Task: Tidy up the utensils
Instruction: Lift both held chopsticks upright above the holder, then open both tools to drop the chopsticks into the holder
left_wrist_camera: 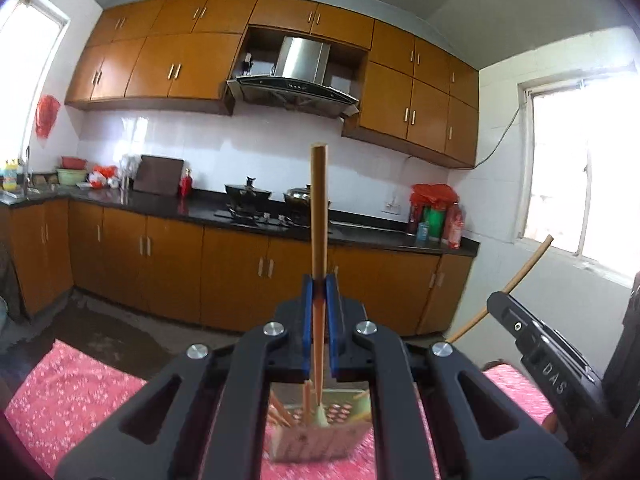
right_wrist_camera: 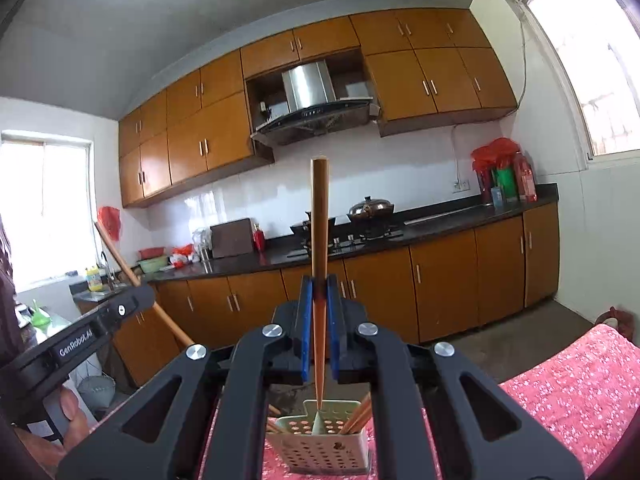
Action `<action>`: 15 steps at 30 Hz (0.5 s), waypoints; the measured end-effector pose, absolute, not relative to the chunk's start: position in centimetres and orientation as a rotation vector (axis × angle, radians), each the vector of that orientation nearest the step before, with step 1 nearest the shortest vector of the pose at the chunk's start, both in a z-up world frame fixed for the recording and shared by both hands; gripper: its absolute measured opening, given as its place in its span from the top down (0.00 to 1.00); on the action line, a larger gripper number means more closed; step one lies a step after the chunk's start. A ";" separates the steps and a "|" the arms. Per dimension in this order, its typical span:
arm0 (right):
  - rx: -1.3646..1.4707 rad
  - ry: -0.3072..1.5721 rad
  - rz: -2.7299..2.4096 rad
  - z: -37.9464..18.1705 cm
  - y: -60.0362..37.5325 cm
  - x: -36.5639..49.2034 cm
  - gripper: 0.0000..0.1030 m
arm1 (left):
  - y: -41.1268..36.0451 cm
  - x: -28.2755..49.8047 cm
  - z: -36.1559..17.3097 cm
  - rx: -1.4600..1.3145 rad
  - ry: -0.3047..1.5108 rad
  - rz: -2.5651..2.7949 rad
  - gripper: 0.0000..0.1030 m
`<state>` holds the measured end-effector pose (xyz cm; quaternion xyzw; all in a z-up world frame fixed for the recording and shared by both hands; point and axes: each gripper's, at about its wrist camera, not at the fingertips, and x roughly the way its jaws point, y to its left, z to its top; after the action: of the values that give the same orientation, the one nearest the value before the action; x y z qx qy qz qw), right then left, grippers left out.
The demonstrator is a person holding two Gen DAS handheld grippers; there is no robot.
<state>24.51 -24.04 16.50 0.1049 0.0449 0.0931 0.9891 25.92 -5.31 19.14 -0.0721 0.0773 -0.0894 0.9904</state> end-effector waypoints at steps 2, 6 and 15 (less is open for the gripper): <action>0.192 0.123 0.185 15.2 -23.7 25.6 0.92 | -5.7 27.4 18.0 -0.142 0.178 -0.177 0.92; 0.173 0.178 0.190 13.6 -23.3 26.9 0.92 | -5.5 29.8 15.4 -0.179 0.240 -0.184 0.92; 0.171 0.206 0.207 13.6 -23.1 26.6 0.76 | -4.4 30.6 14.3 -0.199 0.266 -0.178 0.76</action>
<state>26.57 -23.08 13.64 0.0853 0.1023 0.1028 0.9857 30.60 -4.40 14.25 -0.0990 0.1324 -0.0887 0.9822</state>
